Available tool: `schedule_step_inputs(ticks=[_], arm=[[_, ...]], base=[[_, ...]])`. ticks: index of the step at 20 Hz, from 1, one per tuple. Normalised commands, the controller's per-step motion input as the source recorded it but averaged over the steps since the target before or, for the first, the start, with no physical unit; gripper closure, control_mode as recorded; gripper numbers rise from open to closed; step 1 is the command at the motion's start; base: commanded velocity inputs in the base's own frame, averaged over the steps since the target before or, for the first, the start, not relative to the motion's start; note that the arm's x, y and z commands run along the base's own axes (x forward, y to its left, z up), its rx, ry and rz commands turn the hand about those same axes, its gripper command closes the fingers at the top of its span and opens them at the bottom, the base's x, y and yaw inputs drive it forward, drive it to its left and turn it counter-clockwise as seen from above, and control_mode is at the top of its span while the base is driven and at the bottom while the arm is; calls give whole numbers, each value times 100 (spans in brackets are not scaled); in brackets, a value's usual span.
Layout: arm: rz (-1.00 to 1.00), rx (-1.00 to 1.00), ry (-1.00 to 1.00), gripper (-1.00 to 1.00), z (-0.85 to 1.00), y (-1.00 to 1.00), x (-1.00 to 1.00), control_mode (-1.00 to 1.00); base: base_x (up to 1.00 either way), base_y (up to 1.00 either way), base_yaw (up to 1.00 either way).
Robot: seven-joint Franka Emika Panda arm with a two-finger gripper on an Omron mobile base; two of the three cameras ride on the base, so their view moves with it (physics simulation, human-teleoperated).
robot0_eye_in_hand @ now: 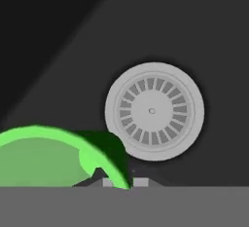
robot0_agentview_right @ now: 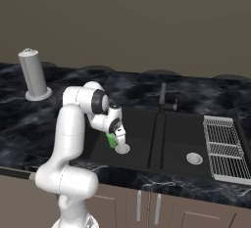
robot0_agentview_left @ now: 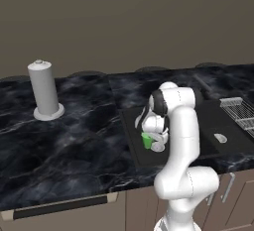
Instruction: Place the cup in the left basin and the bowl in the right basin of the sink.
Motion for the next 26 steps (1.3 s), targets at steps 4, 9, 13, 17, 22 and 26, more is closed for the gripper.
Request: schedule_step_inputs(ticks=[4,9,13,17,22,26], arm=[[11,1,0,100,-28,0,14,-100],[6,5,1,100,-26,0,8,-100],[6,12,1,-100,-35,0,1,-100],[4,4,0,-100,-12,0,0,-100],[1,-1,1,-100,9,1,0,-100],[2,-5,2,-100,40,18,-16,-100]], base=[[0,0,0],[0,0,0],[0,0,0],[0,0,0],[0,0,0],[0,0,0]])
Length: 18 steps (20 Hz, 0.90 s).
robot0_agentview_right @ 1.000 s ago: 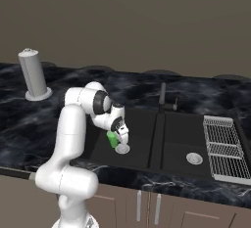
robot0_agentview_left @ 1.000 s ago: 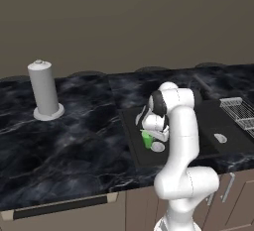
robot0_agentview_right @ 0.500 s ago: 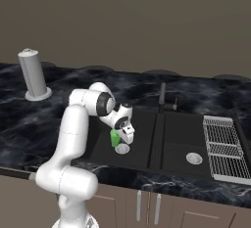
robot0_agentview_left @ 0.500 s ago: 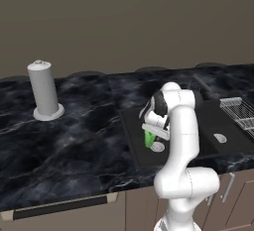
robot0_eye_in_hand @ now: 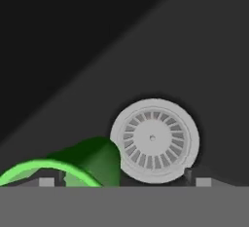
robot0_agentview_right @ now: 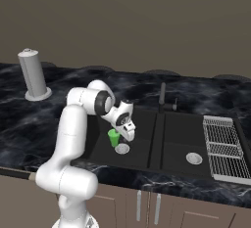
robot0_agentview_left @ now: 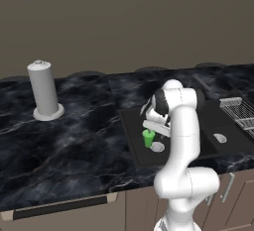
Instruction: Place the cup in the left basin and the bowl in the right basin of the sink.
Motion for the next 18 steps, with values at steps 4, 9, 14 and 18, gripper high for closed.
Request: schedule_step_inputs(ticks=[4,9,14,18], arm=[[3,-7,0,-100,61,12,-24,-100],[1,-2,0,-100,68,1,-42,-100],[0,0,0,-100,75,0,-73,-100],[5,0,1,-100,86,0,-75,-100]], base=[[0,0,0],[0,0,0],[0,0,0],[0,0,0]])
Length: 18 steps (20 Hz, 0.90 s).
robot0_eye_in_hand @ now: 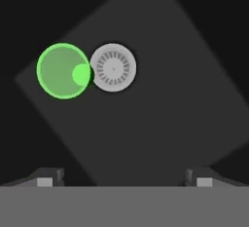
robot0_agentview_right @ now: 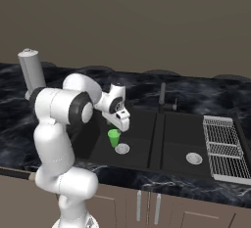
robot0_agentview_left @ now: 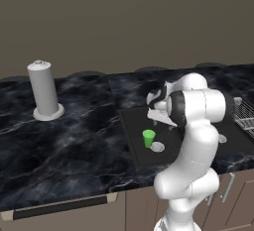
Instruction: Place the cup in the left basin and the bowl in the right basin of the sink.
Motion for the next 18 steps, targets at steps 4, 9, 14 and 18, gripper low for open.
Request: schedule_step_inputs(ticks=[4,9,14,18], arm=[[14,0,5,-100,93,1,-64,-100],[24,0,10,-100,90,1,-44,-100],[28,0,18,-100,57,12,-49,-100],[26,11,9,-100,8,-7,-35,-100]], base=[[0,0,0],[0,0,0],[0,0,0],[0,0,0]])
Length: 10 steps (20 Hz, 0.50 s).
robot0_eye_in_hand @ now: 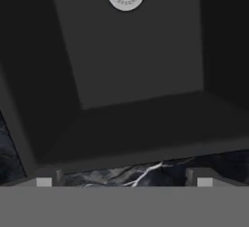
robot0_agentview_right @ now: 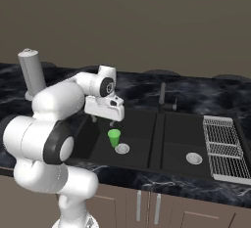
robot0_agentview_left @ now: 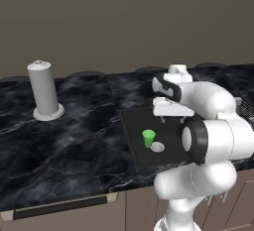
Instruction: Place the cup in the left basin and the bowl in the right basin of the sink.
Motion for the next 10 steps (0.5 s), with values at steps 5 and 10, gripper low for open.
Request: schedule_step_inputs(ticks=[5,10], arm=[[24,9,1,-100,7,2,-25,-100],[23,1,-11,-100,26,18,-43,-100]], base=[[0,0,0],[0,0,0]])
